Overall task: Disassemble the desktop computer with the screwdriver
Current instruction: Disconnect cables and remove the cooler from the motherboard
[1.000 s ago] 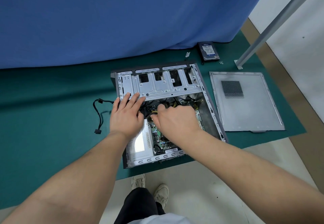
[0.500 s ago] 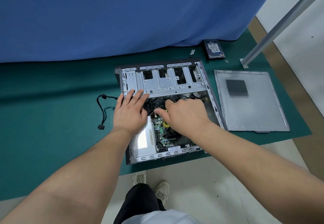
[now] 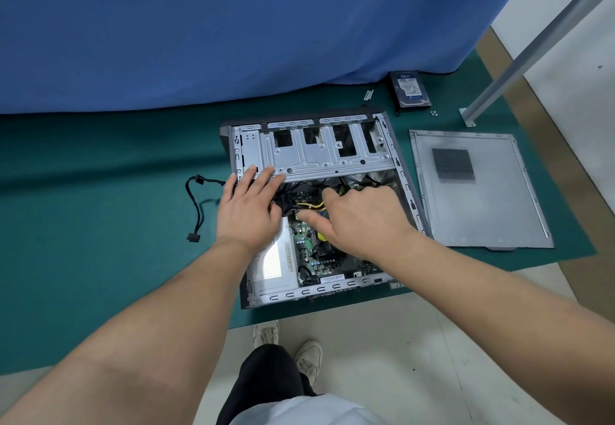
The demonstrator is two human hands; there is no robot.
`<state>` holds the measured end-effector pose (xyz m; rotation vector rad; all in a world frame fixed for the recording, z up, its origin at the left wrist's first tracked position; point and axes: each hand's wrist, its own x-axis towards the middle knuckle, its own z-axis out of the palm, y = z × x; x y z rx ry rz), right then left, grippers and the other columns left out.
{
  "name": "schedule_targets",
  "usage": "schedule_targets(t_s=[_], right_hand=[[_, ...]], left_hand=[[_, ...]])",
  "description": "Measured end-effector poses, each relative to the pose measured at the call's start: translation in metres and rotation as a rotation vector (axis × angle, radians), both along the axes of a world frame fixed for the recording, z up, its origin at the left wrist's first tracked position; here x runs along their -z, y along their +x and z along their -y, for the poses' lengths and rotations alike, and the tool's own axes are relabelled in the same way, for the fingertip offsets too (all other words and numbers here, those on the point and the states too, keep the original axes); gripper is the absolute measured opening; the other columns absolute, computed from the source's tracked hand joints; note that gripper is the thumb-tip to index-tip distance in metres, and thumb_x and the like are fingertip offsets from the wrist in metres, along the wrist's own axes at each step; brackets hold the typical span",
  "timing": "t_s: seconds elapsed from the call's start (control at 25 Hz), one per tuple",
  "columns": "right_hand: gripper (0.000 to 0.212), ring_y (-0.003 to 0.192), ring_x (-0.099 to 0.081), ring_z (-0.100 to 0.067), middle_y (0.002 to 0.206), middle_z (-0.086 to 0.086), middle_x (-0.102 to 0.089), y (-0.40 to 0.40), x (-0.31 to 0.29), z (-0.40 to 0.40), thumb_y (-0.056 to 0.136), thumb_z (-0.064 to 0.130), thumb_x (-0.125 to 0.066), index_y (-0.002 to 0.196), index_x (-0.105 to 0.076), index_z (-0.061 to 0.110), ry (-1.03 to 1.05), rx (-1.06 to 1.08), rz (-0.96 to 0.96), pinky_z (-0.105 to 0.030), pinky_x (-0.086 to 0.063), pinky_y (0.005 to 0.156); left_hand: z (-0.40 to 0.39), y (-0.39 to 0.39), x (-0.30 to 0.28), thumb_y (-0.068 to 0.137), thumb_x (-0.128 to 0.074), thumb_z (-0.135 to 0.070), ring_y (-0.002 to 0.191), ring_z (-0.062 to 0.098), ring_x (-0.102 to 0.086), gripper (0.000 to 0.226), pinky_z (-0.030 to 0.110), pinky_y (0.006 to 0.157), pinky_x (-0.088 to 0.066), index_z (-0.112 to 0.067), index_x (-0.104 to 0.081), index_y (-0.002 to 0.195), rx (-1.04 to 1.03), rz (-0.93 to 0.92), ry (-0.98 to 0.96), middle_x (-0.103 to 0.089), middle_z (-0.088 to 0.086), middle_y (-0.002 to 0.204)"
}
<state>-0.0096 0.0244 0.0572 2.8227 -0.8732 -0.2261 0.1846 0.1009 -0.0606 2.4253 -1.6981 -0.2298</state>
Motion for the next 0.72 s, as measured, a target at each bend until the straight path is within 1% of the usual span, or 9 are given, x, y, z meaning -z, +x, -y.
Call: schedule_targets(t_s=[0.08, 0.2, 0.28, 0.36, 0.4, 0.44, 0.52, 0.6, 0.72], right_hand=[[0.057, 0.044, -0.035, -0.022, 0.051, 0.004, -0.032, 0.003, 0.004, -0.004, 0.102, 0.066, -0.019, 0.095, -0.050, 0.019, -0.037, 0.016, -0.015, -0.026, -0.022, 0.046], [0.035, 0.071, -0.054, -0.024, 0.075, 0.002, -0.057, 0.000, 0.005, 0.001, 0.105, 0.049, -0.041, 0.109, -0.056, 0.018, 0.097, -0.381, -0.029, -0.033, -0.035, 0.061], [0.025, 0.087, -0.052, -0.022, 0.092, 0.001, -0.060, -0.003, -0.002, 0.011, 0.102, 0.043, -0.053, 0.113, -0.060, 0.022, 0.159, -0.537, -0.003, -0.037, -0.039, 0.072], [0.030, 0.088, -0.054, -0.022, 0.093, 0.002, -0.060, -0.005, -0.006, 0.016, 0.100, 0.048, -0.051, 0.117, -0.060, 0.026, 0.205, -0.489, 0.001, -0.038, -0.043, 0.072], [0.038, 0.082, -0.056, -0.022, 0.085, 0.004, -0.060, -0.005, -0.006, 0.014, 0.100, 0.056, -0.043, 0.116, -0.058, 0.025, 0.191, -0.403, -0.004, -0.036, -0.044, 0.066], [0.050, 0.069, -0.056, -0.023, 0.071, 0.005, -0.056, -0.004, -0.004, 0.010, 0.100, 0.065, -0.032, 0.113, -0.057, 0.023, 0.148, -0.276, 0.001, -0.032, -0.040, 0.056], [0.067, 0.045, -0.040, -0.022, 0.050, 0.006, -0.037, 0.000, 0.001, 0.002, 0.098, 0.074, -0.016, 0.101, -0.054, 0.020, 0.037, -0.042, 0.022, -0.026, -0.025, 0.047], [0.061, 0.043, -0.033, -0.022, 0.050, 0.005, -0.032, 0.004, 0.004, -0.001, 0.101, 0.069, -0.017, 0.098, -0.053, 0.020, 0.011, 0.062, 0.008, -0.026, -0.022, 0.046], [0.037, 0.071, -0.054, -0.027, 0.073, 0.000, -0.054, -0.001, 0.005, 0.004, 0.106, 0.047, -0.034, 0.107, -0.055, 0.016, 0.127, -0.260, 0.025, -0.035, -0.037, 0.059]], left_hand=[[0.000, 0.000, 0.000, 0.097, -0.031, -0.037, 0.157, 0.016, -0.013, 0.061, 0.045, 0.129, -0.002, -0.040, -0.032, 0.158, 0.001, -0.001, -0.003, -0.028, -0.014, 0.167], [0.000, 0.000, 0.000, 0.097, -0.030, -0.037, 0.157, 0.016, -0.012, 0.061, 0.043, 0.129, 0.000, -0.040, -0.031, 0.158, -0.003, -0.009, -0.002, -0.027, -0.014, 0.167], [0.001, 0.001, 0.000, 0.097, -0.032, -0.036, 0.157, 0.015, -0.011, 0.061, 0.043, 0.129, 0.001, -0.040, -0.030, 0.158, -0.006, -0.009, -0.003, -0.026, -0.015, 0.167], [0.001, 0.001, 0.001, 0.098, -0.032, -0.036, 0.157, 0.015, -0.012, 0.060, 0.043, 0.129, 0.000, -0.040, -0.030, 0.158, -0.002, -0.009, -0.003, -0.026, -0.014, 0.168], [0.000, 0.001, 0.001, 0.098, -0.032, -0.036, 0.157, 0.016, -0.012, 0.060, 0.044, 0.129, 0.000, -0.040, -0.030, 0.158, 0.000, -0.008, -0.005, -0.026, -0.014, 0.167], [0.000, 0.001, 0.001, 0.098, -0.031, -0.037, 0.157, 0.016, -0.012, 0.060, 0.044, 0.129, -0.001, -0.040, -0.031, 0.158, 0.001, -0.007, -0.007, -0.026, -0.014, 0.167], [0.000, 0.001, 0.001, 0.098, -0.032, -0.036, 0.157, 0.016, -0.013, 0.060, 0.044, 0.129, -0.002, -0.040, -0.032, 0.158, -0.002, -0.009, -0.012, -0.028, -0.014, 0.167], [0.000, 0.001, 0.002, 0.099, -0.035, -0.035, 0.157, 0.017, -0.015, 0.059, 0.044, 0.129, -0.002, -0.040, -0.033, 0.158, -0.006, -0.006, -0.020, -0.029, -0.014, 0.166], [0.000, 0.001, 0.001, 0.098, -0.034, -0.035, 0.157, 0.017, -0.015, 0.059, 0.044, 0.129, -0.002, -0.040, -0.033, 0.158, -0.004, -0.009, -0.017, -0.030, -0.013, 0.166]])
